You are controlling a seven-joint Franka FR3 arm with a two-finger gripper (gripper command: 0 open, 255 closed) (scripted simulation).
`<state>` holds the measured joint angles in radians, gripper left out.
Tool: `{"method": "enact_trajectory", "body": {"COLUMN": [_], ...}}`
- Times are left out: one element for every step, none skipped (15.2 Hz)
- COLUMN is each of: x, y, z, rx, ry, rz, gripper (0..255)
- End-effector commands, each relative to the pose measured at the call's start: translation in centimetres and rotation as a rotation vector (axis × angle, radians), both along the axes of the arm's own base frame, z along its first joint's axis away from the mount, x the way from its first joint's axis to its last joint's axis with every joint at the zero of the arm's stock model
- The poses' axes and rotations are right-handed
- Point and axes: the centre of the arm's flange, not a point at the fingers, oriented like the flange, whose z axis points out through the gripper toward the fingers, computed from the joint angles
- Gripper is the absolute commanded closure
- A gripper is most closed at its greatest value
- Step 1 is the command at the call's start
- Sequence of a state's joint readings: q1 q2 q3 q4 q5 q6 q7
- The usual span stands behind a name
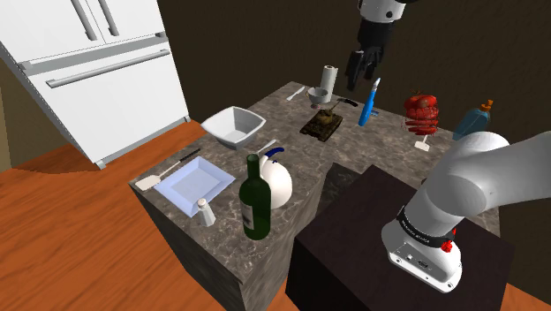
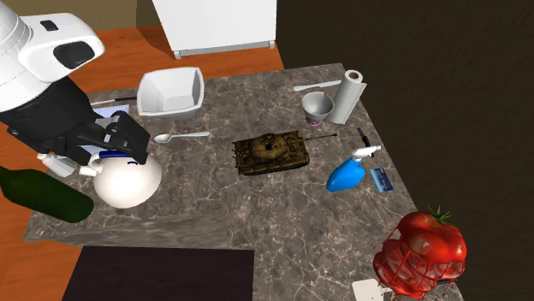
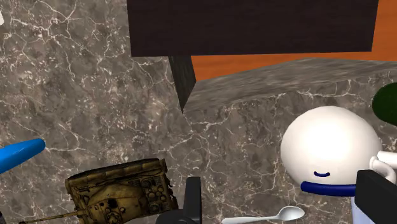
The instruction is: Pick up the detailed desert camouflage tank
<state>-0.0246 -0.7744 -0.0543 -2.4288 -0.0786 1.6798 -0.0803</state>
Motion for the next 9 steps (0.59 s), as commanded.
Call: {"method": "enact_trajectory", "body": {"x": [0.0,1.1,2.2,3.4,4.4,5.5,6.6,7.6,8.7], "y": [0.0,-0.3,-0.7,-1.1,-1.5,-2.0,-2.5,-3.0,-3.6], "z": [0.0,-0.7,-1.3,-2.0,-2.6,-3.3,-4.0,-4.6,-5.3], "rx": [0.000,0.003,0.005,0.008,0.011,0.013,0.016,0.019,0.021], "ry": [0.000,0.000,0.000,0.001,0.001,0.001,0.001,0.002,0.002], "rz": [0.000,-0.034,-0.068,-0.101,-0.135,-0.169,-0.203,-0.236,-0.270], "gripper": [0,0,0,0,0,0,0,0,0]}}
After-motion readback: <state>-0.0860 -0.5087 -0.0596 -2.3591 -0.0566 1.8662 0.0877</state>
